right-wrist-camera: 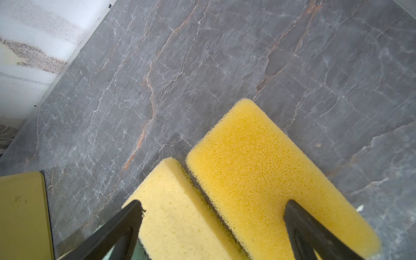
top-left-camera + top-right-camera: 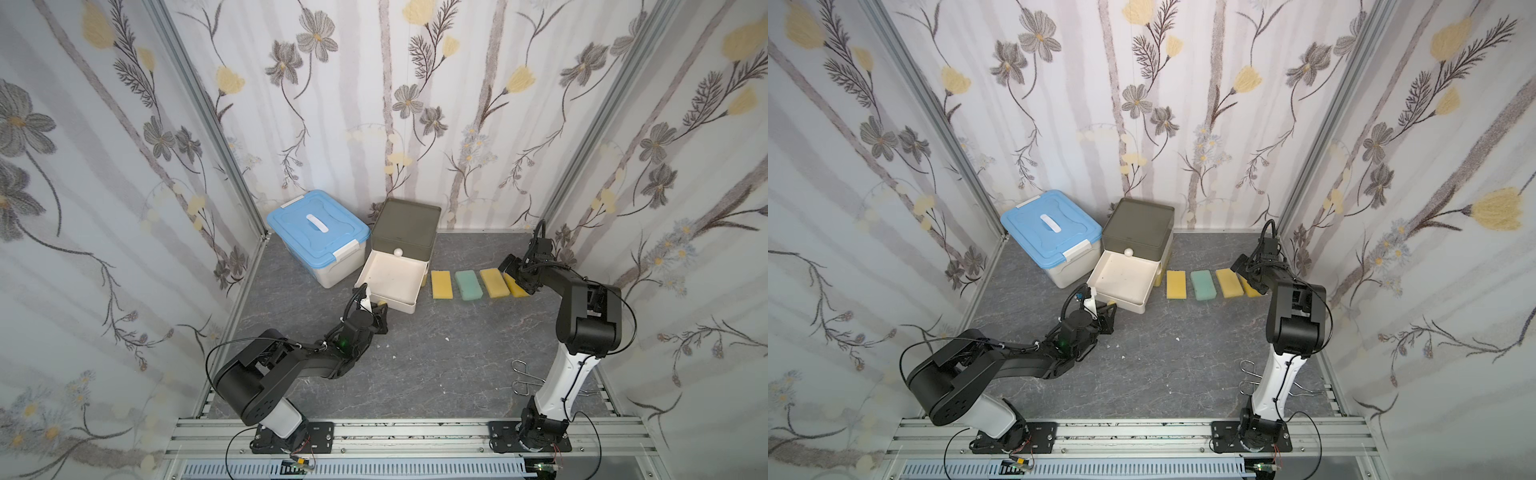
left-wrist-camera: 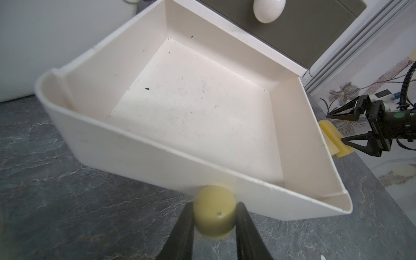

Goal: Take the sponge out of the drawer
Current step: Place the sponge at the center of the board.

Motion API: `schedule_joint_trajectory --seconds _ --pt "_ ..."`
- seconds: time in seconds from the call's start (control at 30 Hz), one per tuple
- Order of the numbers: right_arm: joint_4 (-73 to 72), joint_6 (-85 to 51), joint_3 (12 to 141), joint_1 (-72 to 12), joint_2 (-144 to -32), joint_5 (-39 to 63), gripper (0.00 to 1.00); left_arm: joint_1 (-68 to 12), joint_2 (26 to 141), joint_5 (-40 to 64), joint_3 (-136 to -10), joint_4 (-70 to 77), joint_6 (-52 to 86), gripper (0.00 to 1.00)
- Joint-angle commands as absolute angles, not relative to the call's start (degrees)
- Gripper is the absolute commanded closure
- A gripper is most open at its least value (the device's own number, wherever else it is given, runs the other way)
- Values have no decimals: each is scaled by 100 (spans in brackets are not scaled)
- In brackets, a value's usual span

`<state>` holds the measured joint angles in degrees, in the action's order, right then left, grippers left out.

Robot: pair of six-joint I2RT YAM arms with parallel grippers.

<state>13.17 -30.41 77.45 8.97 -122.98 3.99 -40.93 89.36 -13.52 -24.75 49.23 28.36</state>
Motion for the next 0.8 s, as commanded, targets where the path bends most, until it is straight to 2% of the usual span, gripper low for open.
schedule_joint_trajectory --seconds 0.0,0.4,0.63,0.77 --pt "1315 -3087 7779 938 -12268 107 0 -4094 8935 -1432 -2451 4710 2874 79" --pt "1143 -3017 7841 958 -12285 408 0 -4094 8974 -1404 -2478 4710 2900 79" --pt "844 -2892 7571 908 -11885 737 0 -4096 9000 -1379 -2500 4711 2907 79" --pt "802 -2913 7378 837 -11542 584 0 -4090 9010 -1380 -2501 4709 2923 79"
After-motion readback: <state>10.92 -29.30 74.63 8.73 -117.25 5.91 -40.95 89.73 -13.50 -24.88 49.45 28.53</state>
